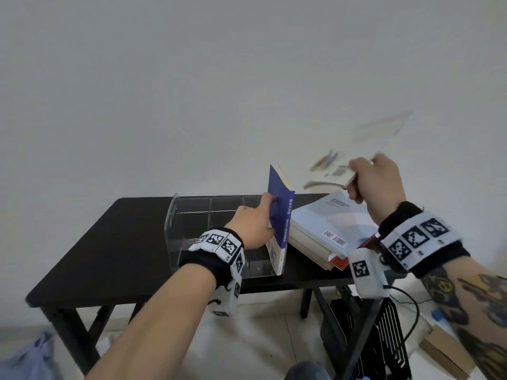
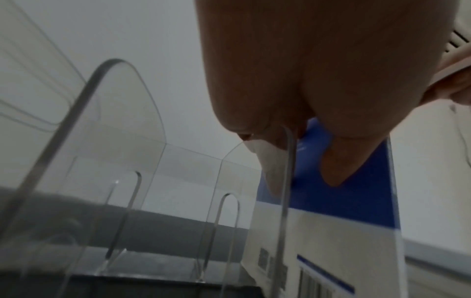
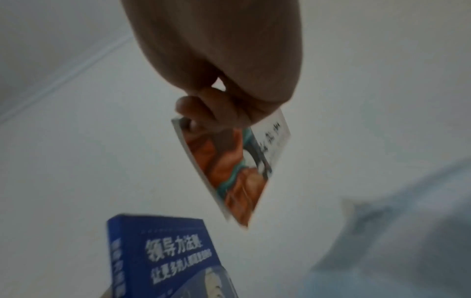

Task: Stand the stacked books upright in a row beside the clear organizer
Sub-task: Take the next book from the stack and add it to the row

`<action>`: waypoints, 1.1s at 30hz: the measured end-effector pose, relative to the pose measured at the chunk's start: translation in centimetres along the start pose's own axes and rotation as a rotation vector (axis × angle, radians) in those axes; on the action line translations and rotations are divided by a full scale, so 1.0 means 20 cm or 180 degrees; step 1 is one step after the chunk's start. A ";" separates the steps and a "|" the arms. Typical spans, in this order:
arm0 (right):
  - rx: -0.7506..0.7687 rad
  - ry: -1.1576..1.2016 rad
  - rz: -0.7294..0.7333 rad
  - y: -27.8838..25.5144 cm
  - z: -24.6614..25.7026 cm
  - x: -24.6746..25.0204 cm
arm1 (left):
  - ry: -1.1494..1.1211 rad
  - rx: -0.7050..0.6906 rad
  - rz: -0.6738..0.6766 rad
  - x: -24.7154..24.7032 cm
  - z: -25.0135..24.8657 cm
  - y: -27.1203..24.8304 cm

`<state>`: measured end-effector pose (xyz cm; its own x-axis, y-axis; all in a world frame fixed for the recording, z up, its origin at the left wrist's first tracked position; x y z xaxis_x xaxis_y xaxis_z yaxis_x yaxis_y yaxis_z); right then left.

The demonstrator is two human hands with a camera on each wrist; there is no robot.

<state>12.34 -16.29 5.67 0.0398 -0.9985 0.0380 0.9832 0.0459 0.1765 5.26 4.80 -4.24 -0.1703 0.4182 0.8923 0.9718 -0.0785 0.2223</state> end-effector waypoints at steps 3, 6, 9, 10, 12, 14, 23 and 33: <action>0.0707 0.0157 0.0009 -0.14 0.18 -0.06 | -0.0449 0.0137 0.0042 0.03 0.01 -0.02; 0.0762 0.0180 0.0320 -0.23 0.26 -0.16 | -0.0391 0.0122 -0.0012 0.07 0.03 -0.04; 0.0707 -0.0187 0.0538 -0.29 0.25 -0.29 | -0.0313 0.0044 0.0024 0.09 0.04 -0.06; 0.0690 -0.0368 0.0623 -0.32 0.23 -0.34 | -0.0256 0.0018 0.0076 0.08 0.04 -0.06; 0.0674 -0.0736 0.0741 -0.36 0.17 -0.41 | -0.0250 0.0007 0.0058 0.08 0.03 -0.06; 0.0664 -0.1119 0.0767 -0.38 0.10 -0.46 | -0.0494 0.0121 -0.0302 0.10 0.04 -0.08; 0.0835 -0.2706 0.0609 -0.40 -0.17 -0.56 | -0.0986 0.0192 -0.0580 0.14 -0.01 -0.16; 0.1412 -0.3473 0.0596 -0.50 -0.27 -0.60 | -0.0498 -0.0039 0.0062 0.04 -0.04 -0.15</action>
<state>2.92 -4.93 -1.95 -0.2073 -0.4323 0.8776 0.8224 0.4088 0.3956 2.03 4.68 -3.81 -0.1232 0.5523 0.8245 0.9724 -0.0985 0.2113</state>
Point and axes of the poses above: each hand's wrist, its own y-axis towards the middle knuckle, its own x-axis out of the back of the hand, z = x × y, the point moved 7 cm from there along y, towards the middle knuckle, and after that the axes turned 10 degrees about -x, right-handed, at the moved point
